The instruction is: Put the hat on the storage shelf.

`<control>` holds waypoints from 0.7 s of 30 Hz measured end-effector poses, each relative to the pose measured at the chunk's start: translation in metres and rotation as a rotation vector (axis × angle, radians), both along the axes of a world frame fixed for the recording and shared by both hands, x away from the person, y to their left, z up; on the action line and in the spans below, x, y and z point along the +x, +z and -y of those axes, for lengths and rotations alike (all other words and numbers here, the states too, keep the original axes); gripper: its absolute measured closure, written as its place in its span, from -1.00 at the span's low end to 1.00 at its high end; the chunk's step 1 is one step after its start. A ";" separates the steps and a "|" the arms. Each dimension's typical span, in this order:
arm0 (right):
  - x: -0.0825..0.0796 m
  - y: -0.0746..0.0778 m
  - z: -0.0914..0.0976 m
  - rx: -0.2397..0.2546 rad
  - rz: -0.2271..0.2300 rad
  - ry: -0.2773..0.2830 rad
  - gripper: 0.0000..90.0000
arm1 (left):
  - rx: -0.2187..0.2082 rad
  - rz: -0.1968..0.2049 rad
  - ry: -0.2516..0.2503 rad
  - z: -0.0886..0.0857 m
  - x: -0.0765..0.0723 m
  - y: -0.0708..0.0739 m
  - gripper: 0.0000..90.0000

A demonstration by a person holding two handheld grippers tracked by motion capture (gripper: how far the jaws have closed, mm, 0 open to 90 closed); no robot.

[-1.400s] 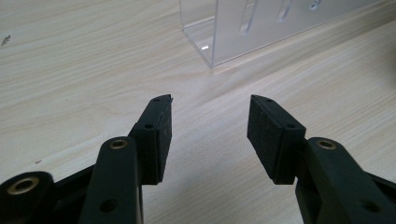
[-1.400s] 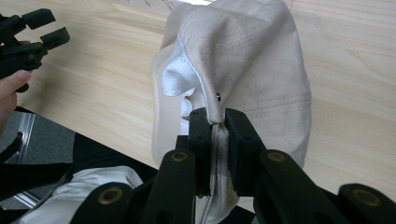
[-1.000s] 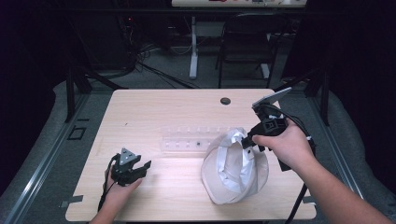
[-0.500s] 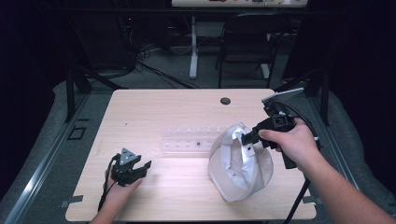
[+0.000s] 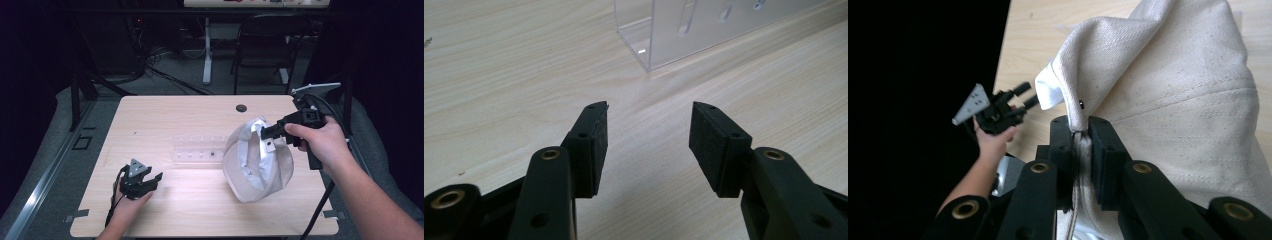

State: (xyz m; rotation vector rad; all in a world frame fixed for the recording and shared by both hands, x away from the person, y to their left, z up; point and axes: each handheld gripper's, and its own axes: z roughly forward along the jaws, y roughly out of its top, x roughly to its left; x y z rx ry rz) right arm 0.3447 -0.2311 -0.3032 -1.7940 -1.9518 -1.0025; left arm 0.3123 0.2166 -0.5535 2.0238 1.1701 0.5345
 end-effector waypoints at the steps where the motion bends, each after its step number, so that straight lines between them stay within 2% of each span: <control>1: 0.001 0.001 0.001 0.003 -0.002 0.002 0.82 | 0.000 0.000 0.000 0.000 0.000 0.000 0.11; 6: 0.009 0.008 0.000 0.055 0.021 -0.026 0.82 | -0.002 0.001 0.001 0.000 0.000 0.000 0.11; 9: 0.013 0.010 -0.001 0.069 0.028 -0.035 0.82 | -0.005 0.001 0.000 0.001 0.000 -0.001 0.11; 21: 0.024 0.018 -0.001 0.093 0.048 -0.070 0.82 | -0.005 0.000 -0.003 0.001 0.000 -0.001 0.11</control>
